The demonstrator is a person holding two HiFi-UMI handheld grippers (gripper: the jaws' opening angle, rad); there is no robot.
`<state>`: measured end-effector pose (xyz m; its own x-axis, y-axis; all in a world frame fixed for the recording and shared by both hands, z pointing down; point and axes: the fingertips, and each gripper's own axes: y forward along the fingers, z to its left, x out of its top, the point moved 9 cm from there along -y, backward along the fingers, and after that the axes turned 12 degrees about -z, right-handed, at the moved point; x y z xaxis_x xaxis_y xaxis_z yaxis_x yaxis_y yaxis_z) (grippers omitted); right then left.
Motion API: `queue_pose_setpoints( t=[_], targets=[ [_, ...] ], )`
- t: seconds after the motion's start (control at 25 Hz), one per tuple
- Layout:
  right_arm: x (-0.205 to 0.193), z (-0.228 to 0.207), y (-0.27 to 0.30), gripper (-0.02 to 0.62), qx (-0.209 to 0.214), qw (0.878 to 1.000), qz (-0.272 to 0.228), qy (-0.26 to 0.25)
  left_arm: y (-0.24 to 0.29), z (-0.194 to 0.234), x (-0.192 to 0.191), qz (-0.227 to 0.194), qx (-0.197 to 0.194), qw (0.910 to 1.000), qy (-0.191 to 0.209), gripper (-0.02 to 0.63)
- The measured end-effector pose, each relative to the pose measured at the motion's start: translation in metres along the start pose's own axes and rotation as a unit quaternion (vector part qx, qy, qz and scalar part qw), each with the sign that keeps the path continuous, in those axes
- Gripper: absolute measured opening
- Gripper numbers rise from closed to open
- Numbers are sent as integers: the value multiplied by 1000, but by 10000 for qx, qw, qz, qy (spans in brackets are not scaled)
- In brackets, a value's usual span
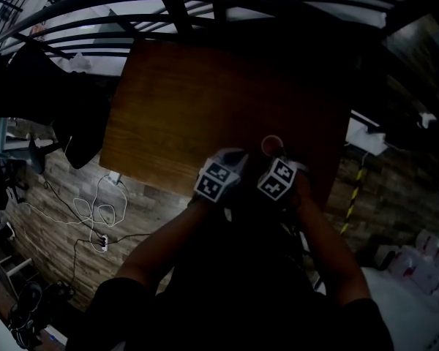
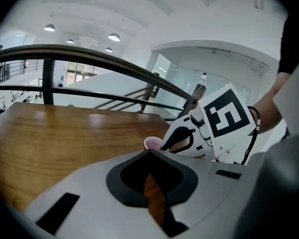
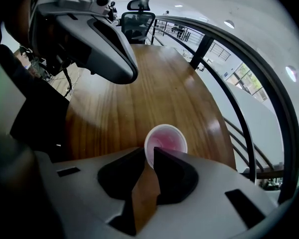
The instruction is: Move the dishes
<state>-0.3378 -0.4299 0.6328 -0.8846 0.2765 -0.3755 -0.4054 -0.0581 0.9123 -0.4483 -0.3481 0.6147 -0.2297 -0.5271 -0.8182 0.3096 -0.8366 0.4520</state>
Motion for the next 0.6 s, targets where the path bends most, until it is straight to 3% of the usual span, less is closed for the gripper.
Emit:
queue_pose_setpoints(
  t=[0.6],
  targets=[
    [17, 0, -23, 71, -248, 9939, -492, 956, -10, 11, 15, 61, -244, 9995, 214, -9]
  ],
)
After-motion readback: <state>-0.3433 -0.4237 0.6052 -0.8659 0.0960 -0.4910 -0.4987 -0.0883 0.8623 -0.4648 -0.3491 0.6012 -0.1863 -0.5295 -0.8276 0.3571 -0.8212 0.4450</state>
